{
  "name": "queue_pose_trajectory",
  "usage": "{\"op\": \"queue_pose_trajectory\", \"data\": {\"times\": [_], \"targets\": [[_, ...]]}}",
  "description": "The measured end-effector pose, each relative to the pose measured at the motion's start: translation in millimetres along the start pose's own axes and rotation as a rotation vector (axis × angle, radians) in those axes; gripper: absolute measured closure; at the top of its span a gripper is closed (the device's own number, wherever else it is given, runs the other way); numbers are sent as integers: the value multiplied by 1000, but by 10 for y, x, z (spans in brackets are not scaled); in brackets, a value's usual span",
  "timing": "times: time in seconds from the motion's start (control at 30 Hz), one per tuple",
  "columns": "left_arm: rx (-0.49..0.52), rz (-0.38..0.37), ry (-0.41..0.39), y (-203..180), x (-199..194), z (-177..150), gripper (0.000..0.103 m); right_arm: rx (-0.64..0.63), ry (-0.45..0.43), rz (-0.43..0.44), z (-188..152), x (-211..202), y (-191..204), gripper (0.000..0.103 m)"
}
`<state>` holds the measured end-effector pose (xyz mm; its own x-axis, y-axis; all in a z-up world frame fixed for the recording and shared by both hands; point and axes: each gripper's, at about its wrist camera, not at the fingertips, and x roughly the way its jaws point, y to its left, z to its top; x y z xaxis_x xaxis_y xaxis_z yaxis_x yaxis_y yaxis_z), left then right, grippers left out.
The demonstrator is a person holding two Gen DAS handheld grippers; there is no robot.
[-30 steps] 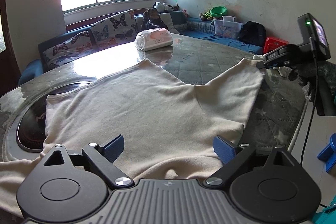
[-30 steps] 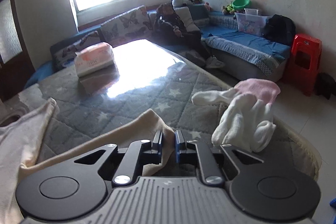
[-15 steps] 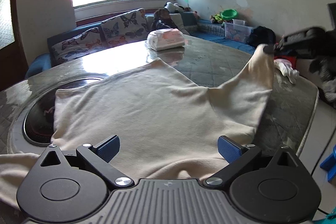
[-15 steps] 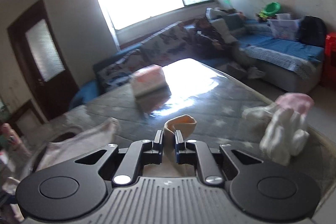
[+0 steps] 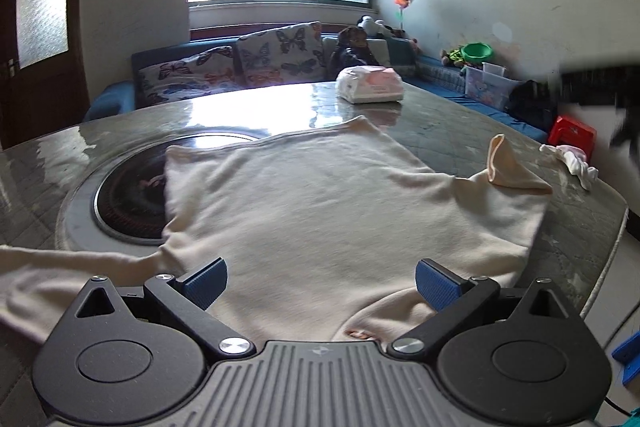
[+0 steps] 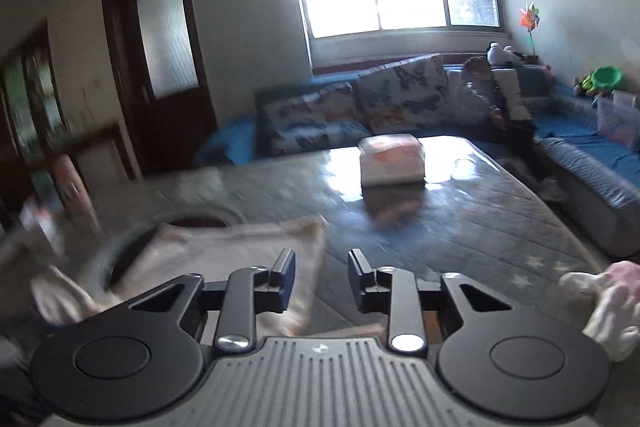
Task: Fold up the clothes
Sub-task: 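Grasp the sweatshirt sleeve cuff with the right gripper, then lift the sleeve and fold it across the body with the right gripper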
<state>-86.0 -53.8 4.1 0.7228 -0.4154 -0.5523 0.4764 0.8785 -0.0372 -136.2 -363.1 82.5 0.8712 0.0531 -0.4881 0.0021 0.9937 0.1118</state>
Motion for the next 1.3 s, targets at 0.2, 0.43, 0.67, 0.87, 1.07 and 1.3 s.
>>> {"op": "queue_pose_trajectory", "data": {"times": [0.2, 0.43, 0.67, 0.87, 1.07, 1.3], "targets": [[-26, -1, 13, 42, 15, -11, 0, -98, 118, -103, -363, 333, 8, 60], [-18, -1, 22, -14, 40, 0, 0, -119, 128, -139, -540, 571, 42, 62], [-5, -3, 34, -72, 90, 12, 0, 8, 79, -124, -524, 479, -174, 97], [-1, 3, 27, -69, 74, 32, 0, 146, 31, -12, -285, 178, -368, 98], [-12, 12, 12, -20, 37, 51, 0, 183, -43, 148, 91, -187, -278, 99], [-44, 43, -34, 140, -107, 84, 0, 160, -52, 373, 360, -248, 182, 99]]}}
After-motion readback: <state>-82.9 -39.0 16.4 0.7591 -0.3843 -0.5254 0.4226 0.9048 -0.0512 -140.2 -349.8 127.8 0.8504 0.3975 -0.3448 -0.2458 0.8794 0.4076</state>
